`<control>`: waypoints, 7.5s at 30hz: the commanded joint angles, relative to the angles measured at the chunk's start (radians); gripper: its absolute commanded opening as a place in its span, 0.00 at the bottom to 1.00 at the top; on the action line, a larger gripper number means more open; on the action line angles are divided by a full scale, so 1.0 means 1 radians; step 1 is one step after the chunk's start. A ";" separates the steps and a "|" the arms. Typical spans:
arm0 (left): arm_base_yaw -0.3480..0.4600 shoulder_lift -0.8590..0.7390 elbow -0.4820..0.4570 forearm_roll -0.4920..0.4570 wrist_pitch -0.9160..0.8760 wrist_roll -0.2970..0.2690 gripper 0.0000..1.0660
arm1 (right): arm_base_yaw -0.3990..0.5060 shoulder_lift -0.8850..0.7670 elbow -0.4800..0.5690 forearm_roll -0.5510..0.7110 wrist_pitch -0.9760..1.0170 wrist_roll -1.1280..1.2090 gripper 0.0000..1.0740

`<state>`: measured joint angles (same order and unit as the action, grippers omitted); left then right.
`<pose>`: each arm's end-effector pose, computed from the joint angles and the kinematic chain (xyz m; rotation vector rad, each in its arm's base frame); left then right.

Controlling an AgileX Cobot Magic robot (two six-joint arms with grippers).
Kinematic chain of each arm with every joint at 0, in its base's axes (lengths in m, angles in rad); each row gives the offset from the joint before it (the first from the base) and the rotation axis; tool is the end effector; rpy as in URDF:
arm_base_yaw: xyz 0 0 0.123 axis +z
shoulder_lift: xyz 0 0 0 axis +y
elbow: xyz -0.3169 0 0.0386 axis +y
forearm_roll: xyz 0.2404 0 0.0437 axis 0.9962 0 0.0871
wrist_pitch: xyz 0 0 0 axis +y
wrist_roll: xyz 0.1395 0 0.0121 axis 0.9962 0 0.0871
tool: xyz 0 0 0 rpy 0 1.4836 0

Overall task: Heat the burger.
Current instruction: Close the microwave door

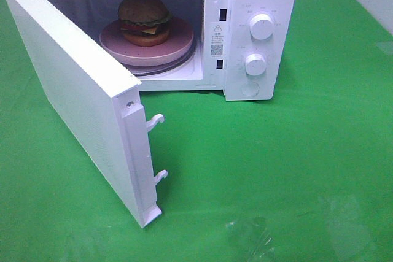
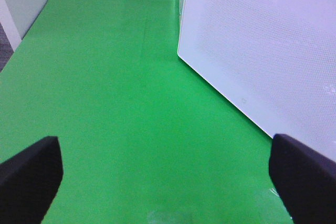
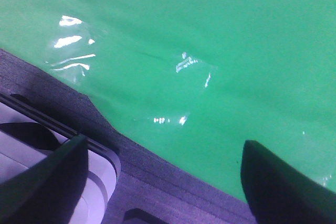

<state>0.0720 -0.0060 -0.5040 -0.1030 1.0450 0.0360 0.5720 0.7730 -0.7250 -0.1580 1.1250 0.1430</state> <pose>-0.0019 -0.0126 0.2550 -0.0319 2.0146 -0.0540 0.1011 0.0415 0.2817 -0.6028 2.5635 0.0309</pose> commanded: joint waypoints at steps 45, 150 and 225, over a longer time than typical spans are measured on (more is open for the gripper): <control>0.000 -0.018 -0.002 -0.003 -0.001 0.000 0.95 | -0.620 -0.803 0.218 0.084 -0.126 -0.089 0.71; 0.000 0.390 0.135 0.005 -0.768 -0.016 0.00 | -0.620 -0.803 0.218 0.084 -0.126 -0.089 0.71; -0.429 1.627 0.116 0.161 -1.936 -0.115 0.00 | -0.620 -0.803 0.218 0.084 -0.126 -0.089 0.70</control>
<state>-0.3420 1.6190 -0.3770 0.0870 -0.8750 -0.0890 -0.0430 -0.0050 -0.5100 -0.0780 1.0110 0.0590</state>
